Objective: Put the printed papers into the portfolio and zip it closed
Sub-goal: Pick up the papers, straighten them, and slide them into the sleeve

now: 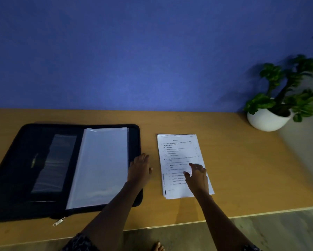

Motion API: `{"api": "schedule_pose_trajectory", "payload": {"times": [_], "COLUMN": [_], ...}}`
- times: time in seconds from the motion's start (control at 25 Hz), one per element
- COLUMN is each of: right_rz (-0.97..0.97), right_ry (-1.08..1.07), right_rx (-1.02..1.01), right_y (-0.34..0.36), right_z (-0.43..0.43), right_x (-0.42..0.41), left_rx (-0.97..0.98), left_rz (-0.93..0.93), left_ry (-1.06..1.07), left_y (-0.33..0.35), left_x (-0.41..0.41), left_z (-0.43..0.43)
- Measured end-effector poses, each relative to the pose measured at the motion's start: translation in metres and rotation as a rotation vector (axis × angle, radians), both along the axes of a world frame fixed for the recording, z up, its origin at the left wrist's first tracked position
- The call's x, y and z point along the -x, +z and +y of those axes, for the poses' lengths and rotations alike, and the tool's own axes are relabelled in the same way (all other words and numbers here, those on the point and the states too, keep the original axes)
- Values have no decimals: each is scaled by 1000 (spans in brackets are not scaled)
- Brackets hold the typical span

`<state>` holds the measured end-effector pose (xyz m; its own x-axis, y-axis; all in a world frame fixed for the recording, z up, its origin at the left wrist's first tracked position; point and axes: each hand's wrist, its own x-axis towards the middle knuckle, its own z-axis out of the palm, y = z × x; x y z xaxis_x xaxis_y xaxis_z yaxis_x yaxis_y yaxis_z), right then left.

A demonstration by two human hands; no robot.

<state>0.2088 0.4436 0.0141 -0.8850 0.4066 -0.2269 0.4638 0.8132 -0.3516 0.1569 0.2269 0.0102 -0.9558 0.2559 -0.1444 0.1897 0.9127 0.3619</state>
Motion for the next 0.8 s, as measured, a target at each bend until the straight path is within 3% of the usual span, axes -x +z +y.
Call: {"api": "schedule_pose_trajectory", "payload": {"times": [0.36, 0.8], "right_rz": [-117, -161], "right_ry": [-312, -377], "right_rx": [145, 308], "right_y": [-12, -28], "right_z": [70, 81], "right_x": [16, 35], "left_rx": [-234, -197], "left_rz": [-326, -390], "left_ry": [448, 644], "left_y": [-7, -8], "left_x": [-3, 3], "left_z": [82, 113]}}
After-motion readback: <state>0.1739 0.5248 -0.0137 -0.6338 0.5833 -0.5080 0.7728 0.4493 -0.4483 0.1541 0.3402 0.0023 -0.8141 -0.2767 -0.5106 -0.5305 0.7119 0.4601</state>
